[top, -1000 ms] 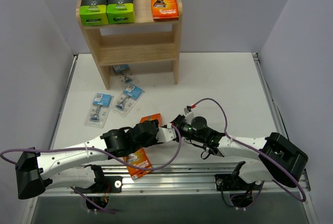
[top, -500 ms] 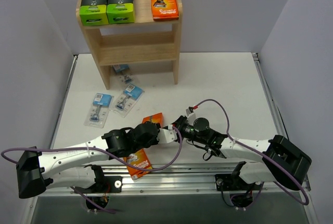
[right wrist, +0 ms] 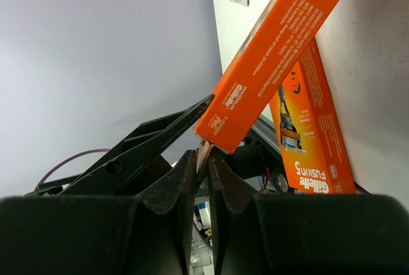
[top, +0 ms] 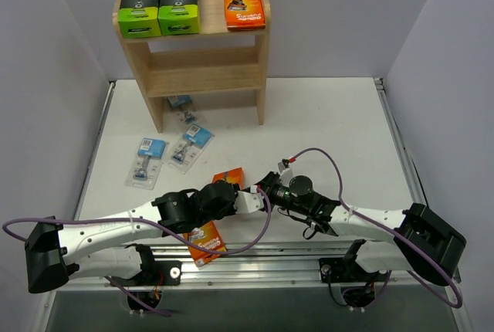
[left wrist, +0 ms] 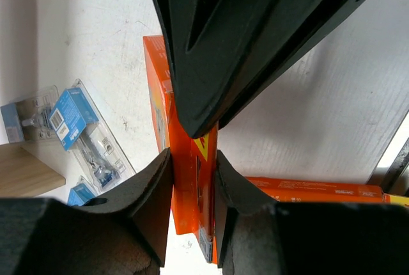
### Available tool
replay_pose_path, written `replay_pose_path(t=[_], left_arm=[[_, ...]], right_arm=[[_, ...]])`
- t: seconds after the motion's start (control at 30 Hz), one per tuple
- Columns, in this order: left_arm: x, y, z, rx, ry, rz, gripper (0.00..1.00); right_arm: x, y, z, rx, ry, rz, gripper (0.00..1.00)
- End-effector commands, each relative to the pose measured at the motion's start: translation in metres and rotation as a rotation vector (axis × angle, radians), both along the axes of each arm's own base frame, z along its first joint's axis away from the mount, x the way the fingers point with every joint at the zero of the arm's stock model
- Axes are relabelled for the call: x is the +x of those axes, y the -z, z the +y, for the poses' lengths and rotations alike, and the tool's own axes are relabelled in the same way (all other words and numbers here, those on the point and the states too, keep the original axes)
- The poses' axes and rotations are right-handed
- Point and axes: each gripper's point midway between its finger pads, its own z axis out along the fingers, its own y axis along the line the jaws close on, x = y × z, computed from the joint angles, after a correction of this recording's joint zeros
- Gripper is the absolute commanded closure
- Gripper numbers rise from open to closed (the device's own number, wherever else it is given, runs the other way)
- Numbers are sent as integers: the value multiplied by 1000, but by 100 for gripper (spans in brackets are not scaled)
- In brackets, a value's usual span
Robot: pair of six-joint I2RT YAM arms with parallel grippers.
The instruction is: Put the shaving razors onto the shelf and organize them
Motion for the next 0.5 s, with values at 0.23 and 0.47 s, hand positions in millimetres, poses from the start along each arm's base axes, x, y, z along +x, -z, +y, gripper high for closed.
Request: replay_pose_path(t=[0.23,0.47], left_arm=[[5,-20,6,-2,-39,-20,98],[7,-52,13,-33,-64,-52,98]], right_arm=[[3,-30,-8,79,29,-59,59],[8,-33,-24,62,61,-68,50]])
